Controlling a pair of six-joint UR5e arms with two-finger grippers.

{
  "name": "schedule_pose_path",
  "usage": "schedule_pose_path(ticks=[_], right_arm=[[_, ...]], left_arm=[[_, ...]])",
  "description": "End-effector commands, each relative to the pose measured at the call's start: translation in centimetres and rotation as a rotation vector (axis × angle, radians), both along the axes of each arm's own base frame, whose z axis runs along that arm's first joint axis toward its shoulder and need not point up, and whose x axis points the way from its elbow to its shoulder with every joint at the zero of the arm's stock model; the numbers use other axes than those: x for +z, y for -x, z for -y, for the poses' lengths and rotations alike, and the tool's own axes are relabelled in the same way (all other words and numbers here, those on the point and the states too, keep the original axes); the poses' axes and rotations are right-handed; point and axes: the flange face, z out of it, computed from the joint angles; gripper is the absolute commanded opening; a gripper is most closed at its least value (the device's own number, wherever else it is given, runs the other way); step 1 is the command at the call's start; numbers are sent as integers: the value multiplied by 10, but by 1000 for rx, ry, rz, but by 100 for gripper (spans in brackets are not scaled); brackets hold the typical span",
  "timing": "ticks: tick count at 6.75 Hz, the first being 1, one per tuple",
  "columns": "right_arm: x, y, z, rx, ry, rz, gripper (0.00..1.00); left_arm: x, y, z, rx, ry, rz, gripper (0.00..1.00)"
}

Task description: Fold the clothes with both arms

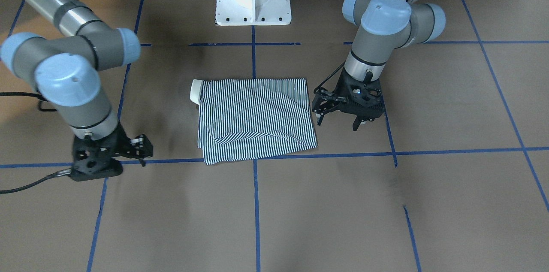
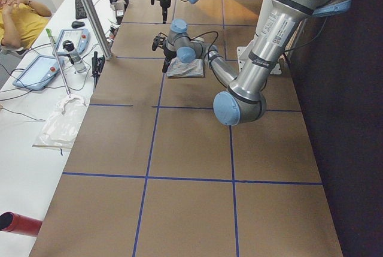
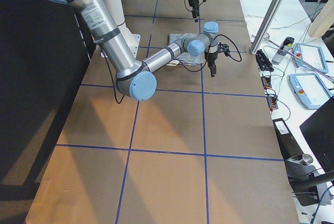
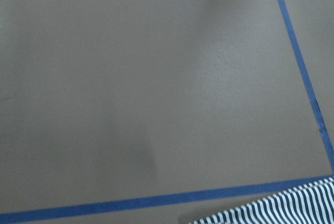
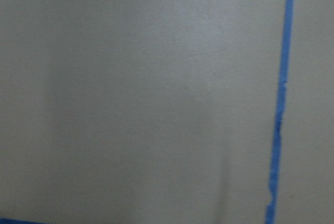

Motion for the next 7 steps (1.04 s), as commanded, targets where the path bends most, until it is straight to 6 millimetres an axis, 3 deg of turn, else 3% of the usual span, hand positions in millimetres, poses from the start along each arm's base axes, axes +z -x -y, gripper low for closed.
schedule_pose_path(ticks=[1, 3, 4, 5, 6, 7], right_arm=[[109, -161, -11, -147, -47, -12, 100], [213, -280, -63, -198, -20, -11, 100], [263, -311, -111, -167, 44, 9, 100], [293, -323, -138, -144, 88, 9, 100], [317, -333, -163, -127, 144, 9, 100], [325, -356, -178, -78, 164, 31, 100]], left_arm=[[11, 93, -33, 57, -81, 118, 100], [76, 173, -21, 121, -135, 258, 100], [102, 210, -21, 131, -86, 242, 100], [128, 218, -23, 96, 0, 251, 100], [171, 217, -19, 75, 102, 282, 100], [194, 248, -15, 25, 150, 294, 100]])
